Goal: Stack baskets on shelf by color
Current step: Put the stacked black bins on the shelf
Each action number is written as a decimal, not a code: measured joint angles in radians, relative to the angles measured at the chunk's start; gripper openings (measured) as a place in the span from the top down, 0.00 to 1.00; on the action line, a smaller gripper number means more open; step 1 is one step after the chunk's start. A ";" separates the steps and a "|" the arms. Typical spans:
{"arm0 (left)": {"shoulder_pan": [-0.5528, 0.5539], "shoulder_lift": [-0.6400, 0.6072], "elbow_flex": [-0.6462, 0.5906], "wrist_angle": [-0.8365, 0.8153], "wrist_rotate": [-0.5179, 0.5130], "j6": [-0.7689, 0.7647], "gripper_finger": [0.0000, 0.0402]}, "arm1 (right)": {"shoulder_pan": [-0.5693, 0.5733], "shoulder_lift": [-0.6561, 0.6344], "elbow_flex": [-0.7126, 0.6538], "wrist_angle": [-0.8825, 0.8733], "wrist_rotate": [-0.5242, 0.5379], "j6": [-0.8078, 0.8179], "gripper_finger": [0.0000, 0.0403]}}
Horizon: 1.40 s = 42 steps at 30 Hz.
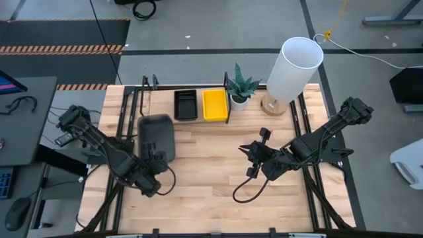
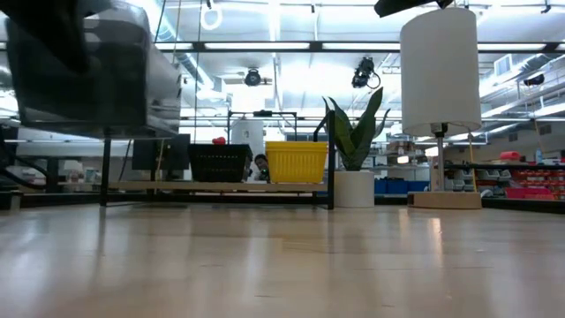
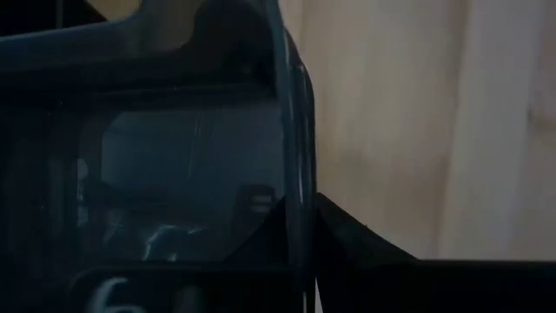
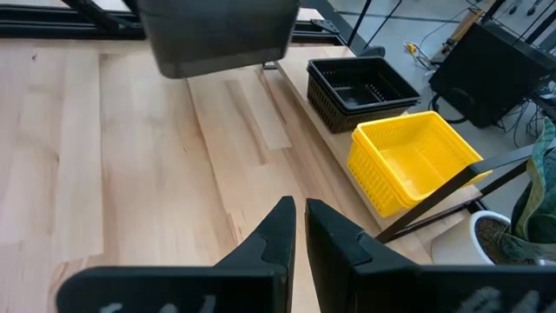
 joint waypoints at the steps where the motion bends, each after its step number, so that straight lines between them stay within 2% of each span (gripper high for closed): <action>1: 0.008 -0.013 -0.009 0.002 -0.008 0.011 0.95 | 0.000 0.000 0.000 0.001 0.000 0.000 0.91; 9: 0.091 -0.136 -0.143 0.034 -0.022 0.079 0.95 | 0.000 0.000 0.000 0.002 0.000 -0.011 0.91; 16: 0.175 -0.168 -0.210 0.093 -0.027 0.220 0.95 | 0.000 0.000 0.000 0.016 0.000 -0.017 0.91; 38: 0.553 -0.168 -0.225 0.201 0.019 0.664 0.95 | 0.000 0.000 0.000 0.016 -0.017 -0.025 0.91; 42: 0.647 -0.168 -0.225 0.245 0.068 0.745 0.95 | 0.000 0.000 0.000 0.016 -0.017 -0.031 0.91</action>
